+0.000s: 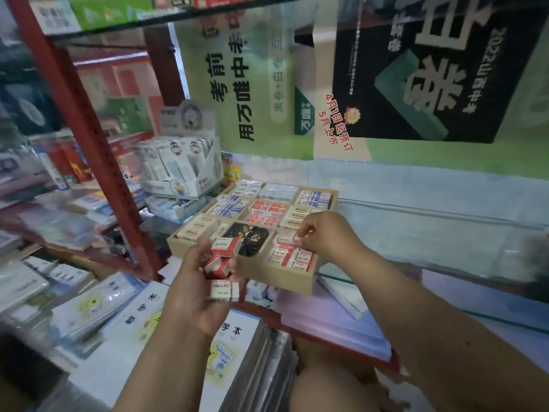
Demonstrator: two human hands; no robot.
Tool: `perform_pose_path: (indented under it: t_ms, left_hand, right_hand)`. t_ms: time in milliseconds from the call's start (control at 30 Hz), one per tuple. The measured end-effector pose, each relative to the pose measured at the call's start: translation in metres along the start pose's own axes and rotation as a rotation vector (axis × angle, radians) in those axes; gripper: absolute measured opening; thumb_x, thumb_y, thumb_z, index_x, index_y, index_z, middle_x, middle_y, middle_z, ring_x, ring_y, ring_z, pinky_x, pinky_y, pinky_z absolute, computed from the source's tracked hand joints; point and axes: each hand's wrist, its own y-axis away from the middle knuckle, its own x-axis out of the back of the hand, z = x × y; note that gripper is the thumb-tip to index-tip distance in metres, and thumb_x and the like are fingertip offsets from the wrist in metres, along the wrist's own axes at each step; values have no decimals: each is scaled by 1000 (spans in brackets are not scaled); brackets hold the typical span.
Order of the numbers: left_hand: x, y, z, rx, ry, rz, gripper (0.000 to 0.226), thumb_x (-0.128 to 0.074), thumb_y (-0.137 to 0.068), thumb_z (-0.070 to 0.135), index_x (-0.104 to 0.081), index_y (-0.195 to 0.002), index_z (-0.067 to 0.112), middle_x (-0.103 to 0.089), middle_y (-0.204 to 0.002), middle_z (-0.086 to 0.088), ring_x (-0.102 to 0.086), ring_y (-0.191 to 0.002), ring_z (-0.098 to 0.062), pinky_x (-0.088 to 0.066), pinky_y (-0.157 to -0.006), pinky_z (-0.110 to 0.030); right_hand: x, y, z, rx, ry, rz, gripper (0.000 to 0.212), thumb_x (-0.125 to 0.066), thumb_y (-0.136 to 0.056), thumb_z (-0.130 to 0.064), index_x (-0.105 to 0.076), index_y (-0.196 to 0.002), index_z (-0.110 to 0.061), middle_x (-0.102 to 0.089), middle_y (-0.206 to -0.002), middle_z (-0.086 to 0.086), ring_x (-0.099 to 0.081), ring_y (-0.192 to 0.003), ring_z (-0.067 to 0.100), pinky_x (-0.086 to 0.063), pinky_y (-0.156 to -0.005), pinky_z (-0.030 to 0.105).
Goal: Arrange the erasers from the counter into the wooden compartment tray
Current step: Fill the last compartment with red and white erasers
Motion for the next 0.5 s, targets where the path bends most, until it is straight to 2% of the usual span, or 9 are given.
perform_pose_path:
  t_ms: [67,167,267,400,500]
  left_hand:
    - [5,1,2,-15,5,-3,10,-58,-90,24,-55,-87,15,-56,-59,-4,-48,-42,-14,-42,-41,-19]
    - [8,2,1,-21,2,7,10,-57,-91,23,-54,-88,15,-57,-60,-5,-47,-41,-14,-40,-40,-19]
    - [9,3,-1,7,-1,9,14,-58,-91,23,-53,-85,11,-59,-61,-7,-49,-41,-14,-41,-40,-19]
    - [12,3,-3,14,-13,38,15,-58,-90,23,-55,-83,11,-60,-61,-7,-49,-42,-14,-41,-41,-19]
    - [11,3,-6,26,-14,45,15,-59,-90,23,-55,-82,11,-59,-63,-8,-49,-44,-15,-41,-41,-19]
  right_hand:
    - [3,-3,-6,-3,97,-41,10,-73,-80,-17,-72,-88,-12,-69,-93,2,-64,-87,20,-50,-73,29]
    - [3,-7,-11,25,243,-41,5,-68,-82,-14,-69,-77,-15,-68,-88,3,-61,-80,20,-45,-69,25]
    - [2,-10,-8,38,322,-24,17,-67,-81,-14,-59,-67,-20,-60,-78,0,-53,-72,16,-36,-65,22]
    - [-5,-12,-4,32,327,-47,36,-68,-80,-14,-46,-52,-22,-54,-73,-1,-51,-72,17,-35,-64,23]
    - [-10,-10,0,-3,303,-52,41,-67,-79,-13,-40,-49,-23,-50,-66,-2,-49,-74,17,-33,-64,23]
